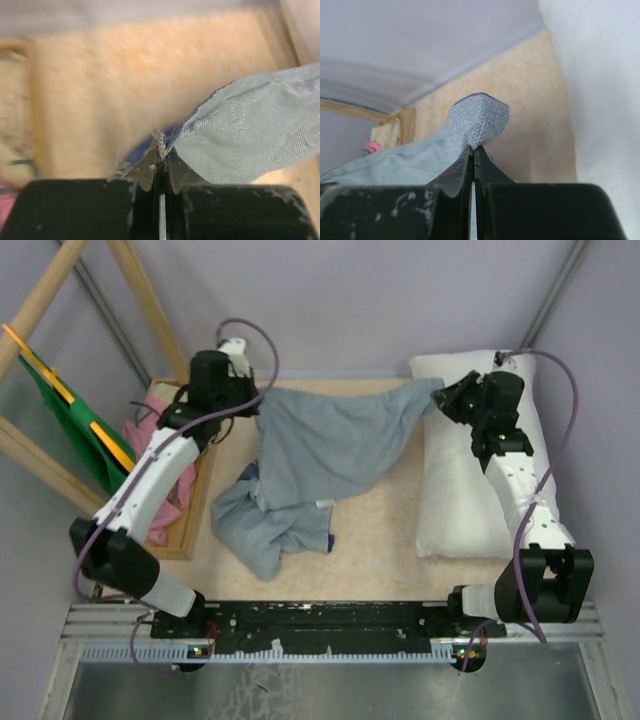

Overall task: Remove the pillowcase from the pillow
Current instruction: Fold the pillowcase at the center of the board.

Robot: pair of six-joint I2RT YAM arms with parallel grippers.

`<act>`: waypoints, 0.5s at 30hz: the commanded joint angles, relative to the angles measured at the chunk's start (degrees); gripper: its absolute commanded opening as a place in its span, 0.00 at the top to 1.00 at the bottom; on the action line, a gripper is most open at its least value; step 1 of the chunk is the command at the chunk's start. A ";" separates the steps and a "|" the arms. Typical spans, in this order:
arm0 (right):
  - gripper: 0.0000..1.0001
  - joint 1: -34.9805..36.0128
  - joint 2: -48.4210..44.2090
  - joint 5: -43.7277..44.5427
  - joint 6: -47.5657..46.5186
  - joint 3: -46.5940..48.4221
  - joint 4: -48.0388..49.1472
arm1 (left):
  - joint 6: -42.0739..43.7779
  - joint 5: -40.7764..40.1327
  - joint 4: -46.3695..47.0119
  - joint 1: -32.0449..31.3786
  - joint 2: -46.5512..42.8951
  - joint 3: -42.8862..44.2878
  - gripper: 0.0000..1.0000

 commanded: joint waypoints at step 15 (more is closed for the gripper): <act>1.00 0.63 -2.04 -8.84 -4.08 29.19 9.68 | 7.52 -13.02 11.85 7.76 -18.31 13.64 1.00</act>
